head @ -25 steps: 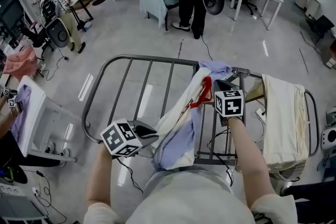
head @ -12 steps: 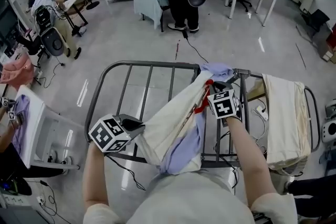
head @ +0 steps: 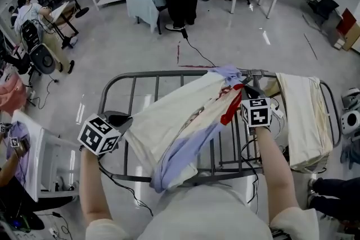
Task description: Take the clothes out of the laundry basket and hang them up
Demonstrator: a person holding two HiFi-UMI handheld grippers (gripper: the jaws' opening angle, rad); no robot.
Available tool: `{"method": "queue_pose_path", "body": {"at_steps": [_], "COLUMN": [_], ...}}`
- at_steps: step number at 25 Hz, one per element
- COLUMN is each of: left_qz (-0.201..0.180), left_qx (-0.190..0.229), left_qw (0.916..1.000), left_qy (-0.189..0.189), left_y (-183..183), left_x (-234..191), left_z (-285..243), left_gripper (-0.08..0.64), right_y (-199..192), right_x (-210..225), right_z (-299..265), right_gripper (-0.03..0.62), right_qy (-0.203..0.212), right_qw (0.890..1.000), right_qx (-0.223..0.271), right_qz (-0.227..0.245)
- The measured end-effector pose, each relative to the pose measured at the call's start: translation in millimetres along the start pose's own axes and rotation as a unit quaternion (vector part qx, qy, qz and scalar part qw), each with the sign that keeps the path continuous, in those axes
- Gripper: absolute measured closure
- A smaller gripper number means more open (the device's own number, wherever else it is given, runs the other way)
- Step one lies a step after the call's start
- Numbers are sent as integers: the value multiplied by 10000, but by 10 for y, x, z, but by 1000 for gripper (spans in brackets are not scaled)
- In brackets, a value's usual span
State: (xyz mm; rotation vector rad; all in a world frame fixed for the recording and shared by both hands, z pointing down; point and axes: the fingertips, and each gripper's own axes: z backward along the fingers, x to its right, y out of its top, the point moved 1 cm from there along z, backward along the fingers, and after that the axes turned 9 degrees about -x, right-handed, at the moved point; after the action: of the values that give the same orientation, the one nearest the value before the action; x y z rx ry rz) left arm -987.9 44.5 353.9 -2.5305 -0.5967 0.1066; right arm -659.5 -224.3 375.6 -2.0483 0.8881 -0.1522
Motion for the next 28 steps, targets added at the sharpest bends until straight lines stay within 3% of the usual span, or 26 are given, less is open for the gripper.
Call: {"method": "queue_pose_path", "body": {"at_steps": [4, 11, 18, 22, 25, 28], "left_qz": [31, 59, 9, -172, -169, 25], "left_qx": [128, -184, -514, -712, -723, -616], "left_qw": [9995, 9954, 9870, 9764, 9741, 9770], "left_qy": [293, 936, 1521, 2030, 2135, 2042], "left_y": [42, -5, -15, 81, 103, 60], "left_x": [-300, -917, -1662, -1984, -2059, -2107], "left_z": [158, 193, -12, -228, -464, -671], "left_gripper": [545, 545, 545, 545, 543, 518], "right_y": [-106, -292, -328, -350, -427, -461], "right_x": [227, 618, 722, 843, 847, 804], "right_z": [65, 117, 49, 22, -30, -64], "right_gripper": [577, 578, 578, 578, 578, 577], "right_qy": [-160, -353, -545, -549, -586, -622], "right_qw": [9994, 9936, 9911, 9892, 9869, 9855], "right_qx": [-114, -237, -414, -532, -578, -564], "right_qz": [-294, -1048, -1138, -1252, -1389, -1475]}}
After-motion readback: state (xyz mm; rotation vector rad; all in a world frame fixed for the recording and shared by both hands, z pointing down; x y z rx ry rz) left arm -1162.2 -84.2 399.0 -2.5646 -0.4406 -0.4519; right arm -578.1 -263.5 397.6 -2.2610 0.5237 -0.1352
